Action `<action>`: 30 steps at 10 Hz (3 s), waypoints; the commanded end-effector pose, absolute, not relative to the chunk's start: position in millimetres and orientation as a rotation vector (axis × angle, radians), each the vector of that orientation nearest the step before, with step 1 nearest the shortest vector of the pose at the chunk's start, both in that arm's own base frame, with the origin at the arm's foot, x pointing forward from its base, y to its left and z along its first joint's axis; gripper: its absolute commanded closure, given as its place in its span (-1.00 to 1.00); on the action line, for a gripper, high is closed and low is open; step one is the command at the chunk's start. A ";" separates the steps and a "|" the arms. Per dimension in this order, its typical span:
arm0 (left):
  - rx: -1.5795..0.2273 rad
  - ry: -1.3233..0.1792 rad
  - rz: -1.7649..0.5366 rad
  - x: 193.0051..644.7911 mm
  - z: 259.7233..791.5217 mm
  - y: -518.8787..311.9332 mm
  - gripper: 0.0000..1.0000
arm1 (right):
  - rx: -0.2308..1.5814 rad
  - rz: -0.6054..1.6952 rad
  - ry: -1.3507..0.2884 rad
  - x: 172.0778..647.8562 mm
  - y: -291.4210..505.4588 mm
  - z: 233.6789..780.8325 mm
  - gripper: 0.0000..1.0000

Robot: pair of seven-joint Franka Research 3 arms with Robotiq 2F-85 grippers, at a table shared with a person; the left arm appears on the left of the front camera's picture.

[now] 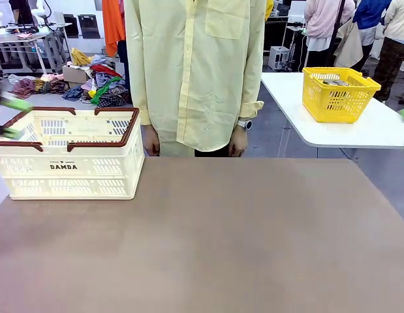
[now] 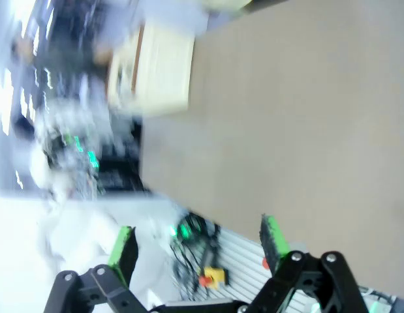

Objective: Place the drinks into the Shopping basket.
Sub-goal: Pick up one drink and place it into the Shopping basket.

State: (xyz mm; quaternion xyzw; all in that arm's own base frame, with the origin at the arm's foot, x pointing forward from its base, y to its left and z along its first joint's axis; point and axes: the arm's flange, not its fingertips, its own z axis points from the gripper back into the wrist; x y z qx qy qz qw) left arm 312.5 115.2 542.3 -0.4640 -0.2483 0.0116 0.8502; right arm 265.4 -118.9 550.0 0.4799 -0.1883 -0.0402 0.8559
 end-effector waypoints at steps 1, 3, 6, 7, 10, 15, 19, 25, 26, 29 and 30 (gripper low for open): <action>-1.172 -0.807 0.338 283.6 507.4 165.2 -1.00 | 1.132 -0.402 -0.605 233.8 -166.4 520.2 -1.00; -1.267 -0.964 0.563 249.9 474.8 202.6 -1.00 | 1.241 -0.571 -0.683 213.3 -214.0 482.7 -1.00; -1.184 -0.783 0.479 246.8 496.4 224.5 -1.00 | 1.153 -0.526 -0.598 201.0 -224.6 513.5 -1.00; -1.184 -0.783 0.479 246.8 496.4 224.5 -1.00 | 1.153 -0.526 -0.598 201.0 -224.6 513.5 -1.00; -1.184 -0.783 0.479 246.8 496.4 224.5 -1.00 | 1.153 -0.526 -0.598 201.0 -224.6 513.5 -1.00; -1.184 -0.783 0.479 246.8 496.4 224.5 -1.00 | 1.153 -0.526 -0.598 201.0 -224.6 513.5 -1.00; -1.184 -0.783 0.479 246.8 496.4 224.5 -1.00 | 1.153 -0.526 -0.598 201.0 -224.6 513.5 -1.00; -1.184 -0.783 0.479 246.8 496.4 224.5 -1.00 | 1.153 -0.526 -0.598 201.0 -224.6 513.5 -1.00; -1.184 -0.783 0.479 246.8 496.4 224.5 -1.00 | 1.153 -0.526 -0.598 201.0 -224.6 513.5 -1.00; -1.184 -0.783 0.479 246.8 496.4 224.5 -1.00 | 1.153 -0.526 -0.598 201.0 -224.6 513.5 -1.00; -1.184 -0.783 0.479 246.8 496.4 224.5 -1.00 | 1.153 -0.526 -0.598 201.0 -224.6 513.5 -1.00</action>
